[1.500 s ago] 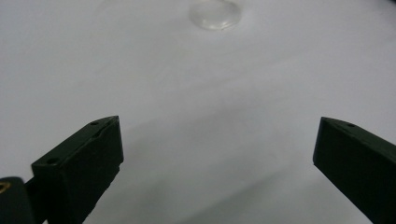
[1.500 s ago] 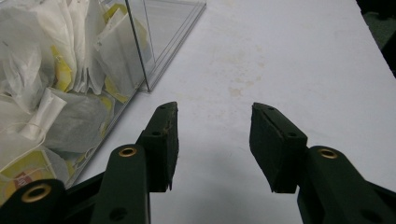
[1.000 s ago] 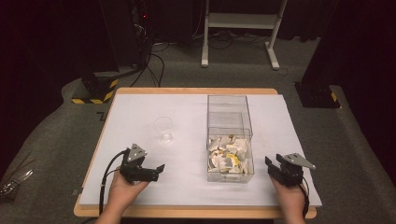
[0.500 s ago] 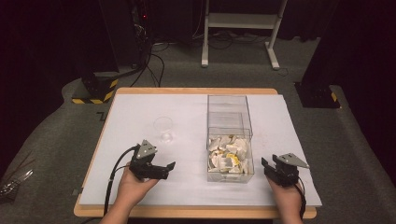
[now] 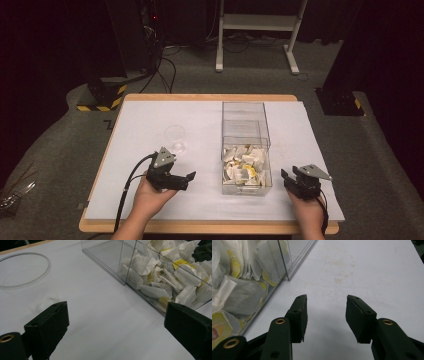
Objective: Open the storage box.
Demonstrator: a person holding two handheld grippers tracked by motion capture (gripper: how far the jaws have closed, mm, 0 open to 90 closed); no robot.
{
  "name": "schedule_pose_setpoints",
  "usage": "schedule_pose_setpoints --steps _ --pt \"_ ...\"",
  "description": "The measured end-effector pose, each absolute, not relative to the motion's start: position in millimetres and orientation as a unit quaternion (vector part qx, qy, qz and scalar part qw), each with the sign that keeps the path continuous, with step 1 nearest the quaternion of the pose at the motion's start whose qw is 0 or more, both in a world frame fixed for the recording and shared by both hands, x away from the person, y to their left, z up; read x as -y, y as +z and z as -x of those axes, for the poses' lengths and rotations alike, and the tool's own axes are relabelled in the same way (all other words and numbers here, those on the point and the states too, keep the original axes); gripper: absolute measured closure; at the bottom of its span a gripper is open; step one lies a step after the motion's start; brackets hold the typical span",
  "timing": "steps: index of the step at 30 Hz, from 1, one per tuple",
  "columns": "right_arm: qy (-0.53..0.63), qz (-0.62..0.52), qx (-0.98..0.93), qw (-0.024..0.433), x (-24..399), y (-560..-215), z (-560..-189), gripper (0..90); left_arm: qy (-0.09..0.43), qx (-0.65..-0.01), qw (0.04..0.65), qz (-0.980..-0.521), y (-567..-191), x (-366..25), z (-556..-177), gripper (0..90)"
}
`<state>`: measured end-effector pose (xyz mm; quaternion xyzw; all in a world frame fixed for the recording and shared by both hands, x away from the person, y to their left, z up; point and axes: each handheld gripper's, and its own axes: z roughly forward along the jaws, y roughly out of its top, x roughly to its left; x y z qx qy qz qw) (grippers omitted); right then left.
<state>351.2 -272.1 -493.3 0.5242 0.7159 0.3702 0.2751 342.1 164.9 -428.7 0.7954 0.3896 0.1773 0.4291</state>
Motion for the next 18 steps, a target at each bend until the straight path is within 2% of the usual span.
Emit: schedule_pose_setpoints --steps 18 --pt "0.375 -0.528 -0.713 0.268 275.8 -490.0 -354.3 54.1 0.17 -0.362 0.448 -0.8 -415.6 -133.6 -344.5 7.6"
